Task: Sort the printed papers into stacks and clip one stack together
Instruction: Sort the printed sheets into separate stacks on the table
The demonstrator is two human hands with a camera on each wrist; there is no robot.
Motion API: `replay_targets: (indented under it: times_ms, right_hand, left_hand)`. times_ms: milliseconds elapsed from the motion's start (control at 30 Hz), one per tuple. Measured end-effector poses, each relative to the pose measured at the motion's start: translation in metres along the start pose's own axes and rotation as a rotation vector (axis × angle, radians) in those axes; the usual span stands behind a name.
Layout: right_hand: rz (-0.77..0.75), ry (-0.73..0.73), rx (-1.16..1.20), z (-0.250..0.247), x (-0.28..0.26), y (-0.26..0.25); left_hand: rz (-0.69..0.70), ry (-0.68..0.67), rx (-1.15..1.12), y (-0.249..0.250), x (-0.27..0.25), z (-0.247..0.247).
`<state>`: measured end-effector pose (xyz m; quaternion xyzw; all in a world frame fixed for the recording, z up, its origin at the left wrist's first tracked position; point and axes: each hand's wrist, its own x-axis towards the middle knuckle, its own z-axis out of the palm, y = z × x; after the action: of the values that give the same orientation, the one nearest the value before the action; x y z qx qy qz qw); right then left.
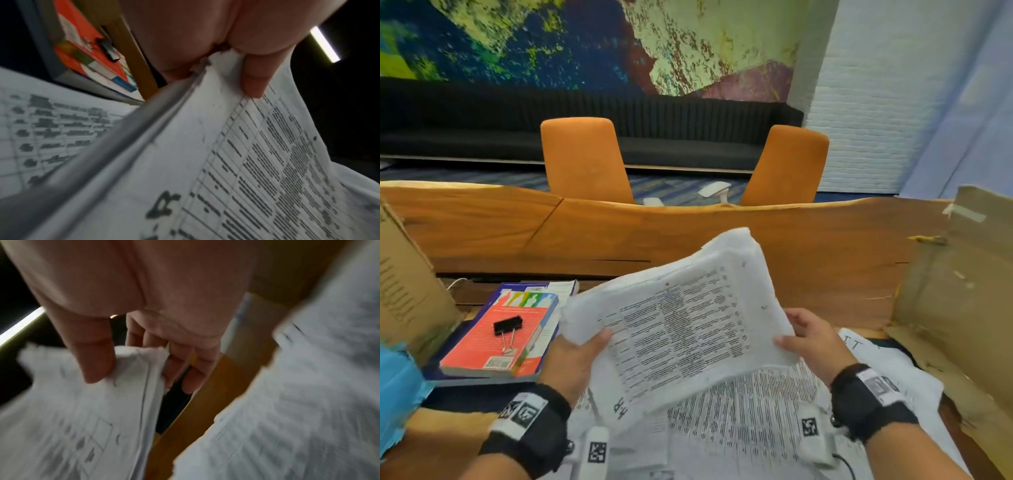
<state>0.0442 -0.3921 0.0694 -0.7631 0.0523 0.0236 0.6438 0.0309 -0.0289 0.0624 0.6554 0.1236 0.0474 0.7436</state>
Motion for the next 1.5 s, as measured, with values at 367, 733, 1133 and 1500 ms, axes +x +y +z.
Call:
replay_targets:
  times_ms: [367, 733, 1133, 1500]
  right_hand:
    - [0.07, 0.074, -0.133, 0.023, -0.015, 0.034]
    - [-0.104, -0.115, -1.473, 0.07, -0.02, -0.029]
    - [-0.412, -0.372, -1.465, 0.137, 0.008, -0.054]
    - [-0.289, -0.195, -0.606, 0.055, 0.028, -0.097]
  left_hand:
    - [0.0, -0.152, 0.115, -0.052, -0.004, -0.01]
    - [-0.036, -0.136, 0.136, -0.067, 0.009, -0.016]
    - [-0.051, -0.152, 0.262, -0.062, 0.012, -0.019]
    - [-0.101, -0.061, 0.083, -0.027, 0.03, -0.054]
